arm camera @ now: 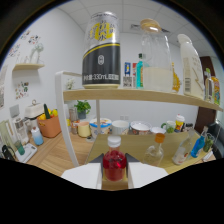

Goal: Make me a cup of Vodka Sunrise.

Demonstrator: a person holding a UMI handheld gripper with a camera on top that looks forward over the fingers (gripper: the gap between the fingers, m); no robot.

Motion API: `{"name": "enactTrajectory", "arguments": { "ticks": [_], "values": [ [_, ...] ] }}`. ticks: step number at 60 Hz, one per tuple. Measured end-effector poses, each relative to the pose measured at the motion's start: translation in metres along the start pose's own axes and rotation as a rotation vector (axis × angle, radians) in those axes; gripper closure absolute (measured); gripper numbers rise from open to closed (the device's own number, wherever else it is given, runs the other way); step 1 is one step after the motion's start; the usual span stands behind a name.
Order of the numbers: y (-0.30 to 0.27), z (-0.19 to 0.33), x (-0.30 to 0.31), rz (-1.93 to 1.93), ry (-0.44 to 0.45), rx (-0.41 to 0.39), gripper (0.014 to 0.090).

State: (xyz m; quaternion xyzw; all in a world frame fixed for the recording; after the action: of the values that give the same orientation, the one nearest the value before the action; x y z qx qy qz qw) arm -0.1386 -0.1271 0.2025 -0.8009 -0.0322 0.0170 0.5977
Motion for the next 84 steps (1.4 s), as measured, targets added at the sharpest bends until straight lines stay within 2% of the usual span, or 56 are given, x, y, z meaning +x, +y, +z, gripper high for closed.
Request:
{"name": "enactTrajectory", "arguments": {
  "ticks": [9,17,25,31,42,58,84],
  "values": [
    [0.012,-0.034,0.015,0.001,0.01,-0.001,0.0707],
    [0.042,-0.059,0.042,0.013,0.043,-0.032,0.0707],
    [0.067,-0.071,0.07,0.041,0.071,-0.053,0.0706],
    [0.075,-0.075,0.081,0.13,0.059,-0.061,0.0706],
    [0.055,-0.074,0.085,0.614,-0.026,-0.014,0.0707],
    [0.021,-0.068,0.087,1.316,-0.231,0.079,0.0707],
    [0.019,-0.077,0.118,2.123,-0.461,0.209,0.0708]
  ]
}}
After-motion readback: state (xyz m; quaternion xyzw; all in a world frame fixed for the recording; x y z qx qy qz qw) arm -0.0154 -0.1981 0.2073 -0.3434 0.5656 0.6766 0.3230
